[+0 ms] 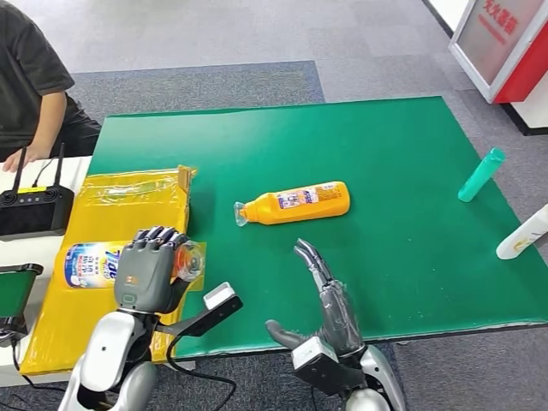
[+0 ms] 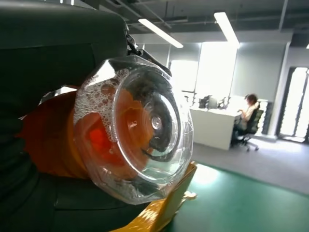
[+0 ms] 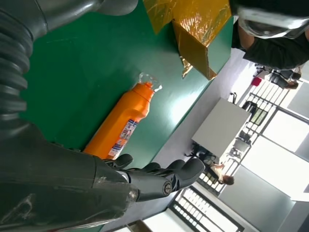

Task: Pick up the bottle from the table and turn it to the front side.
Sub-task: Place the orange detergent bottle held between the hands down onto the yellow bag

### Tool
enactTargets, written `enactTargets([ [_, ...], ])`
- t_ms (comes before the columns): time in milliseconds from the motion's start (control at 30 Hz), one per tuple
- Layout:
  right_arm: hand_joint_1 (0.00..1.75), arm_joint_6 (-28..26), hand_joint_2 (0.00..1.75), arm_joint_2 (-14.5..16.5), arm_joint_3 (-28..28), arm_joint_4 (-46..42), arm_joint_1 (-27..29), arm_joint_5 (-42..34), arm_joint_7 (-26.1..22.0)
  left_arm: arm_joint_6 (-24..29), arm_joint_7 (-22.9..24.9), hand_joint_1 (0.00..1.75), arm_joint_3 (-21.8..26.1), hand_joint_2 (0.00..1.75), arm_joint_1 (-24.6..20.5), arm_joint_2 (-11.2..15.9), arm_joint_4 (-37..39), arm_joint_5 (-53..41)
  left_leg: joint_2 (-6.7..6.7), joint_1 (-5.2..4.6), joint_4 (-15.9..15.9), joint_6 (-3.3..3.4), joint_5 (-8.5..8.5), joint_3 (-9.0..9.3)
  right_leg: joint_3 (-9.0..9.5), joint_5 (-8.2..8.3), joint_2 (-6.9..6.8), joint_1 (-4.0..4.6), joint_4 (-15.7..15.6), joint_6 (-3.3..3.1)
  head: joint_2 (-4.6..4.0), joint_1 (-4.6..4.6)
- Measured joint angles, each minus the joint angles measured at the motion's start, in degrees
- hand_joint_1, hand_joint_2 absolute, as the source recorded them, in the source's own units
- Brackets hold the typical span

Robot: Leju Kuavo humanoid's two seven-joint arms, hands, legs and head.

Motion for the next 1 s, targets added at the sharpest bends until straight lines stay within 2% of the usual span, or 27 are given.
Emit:
enactTargets([
  [367, 0.0, 0.95, 1.75, 0.0, 0.68, 3.28, -0.84, -1.79, -0.56, -2.42, 3.08, 1.75, -0.27, 1.75, -6.74, 6.89, 16.28, -0.02, 0.0, 0.0, 0.0, 0.0, 0.01, -0.01, 0.01, 0.0, 0.0, -0.01, 0.0, 0.01, 0.0, 0.01],
  [800, 0.0, 1.09, 1.75, -0.1, 1.54, 6.24, -1.63, -2.5, -0.85, -3.22, 3.84, 1.75, -1.87, 1.75, -11.05, 9.82, 26.68, -0.02, 0.0, 0.0, 0.0, 0.0, 0.0, -0.02, -0.01, 0.0, 0.0, 0.0, 0.0, 0.0, 0.0, 0.01],
  [833, 0.0, 1.09, 1.75, -0.11, 1.61, 6.38, -1.62, -2.51, -0.85, -3.14, 3.83, 1.68, -1.96, 1.75, -11.07, 9.86, 27.02, -0.02, 0.01, 0.0, 0.0, 0.0, 0.0, -0.02, -0.01, 0.0, 0.0, 0.0, 0.0, 0.0, 0.0, 0.01],
  [933, 0.0, 1.08, 1.75, -0.14, 1.68, 6.66, -1.62, -2.53, -0.85, -2.96, 3.77, 0.37, -2.17, 1.75, -11.11, 9.89, 27.67, -0.02, 0.0, 0.0, 0.0, 0.0, 0.0, -0.03, -0.01, 0.0, 0.0, -0.01, 0.0, 0.0, 0.0, 0.01],
  [967, 0.0, 1.08, 1.75, -0.14, 1.69, 6.71, -1.61, -2.54, -0.85, -2.86, 3.81, 0.0, -2.23, 1.75, -11.15, 9.89, 27.8, -0.02, 0.0, 0.0, 0.0, 0.0, 0.0, -0.03, -0.01, 0.0, 0.0, -0.01, 0.0, 0.0, 0.0, 0.01],
  [1000, 0.0, 1.07, 1.75, -0.15, 1.69, 6.75, -1.6, -2.55, -0.85, -2.7, 3.91, 0.0, -2.29, 1.75, -11.19, 9.89, 27.9, -0.02, 0.0, 0.0, 0.0, 0.0, 0.0, -0.02, -0.01, 0.0, 0.0, -0.01, 0.0, 0.0, 0.0, 0.01],
])
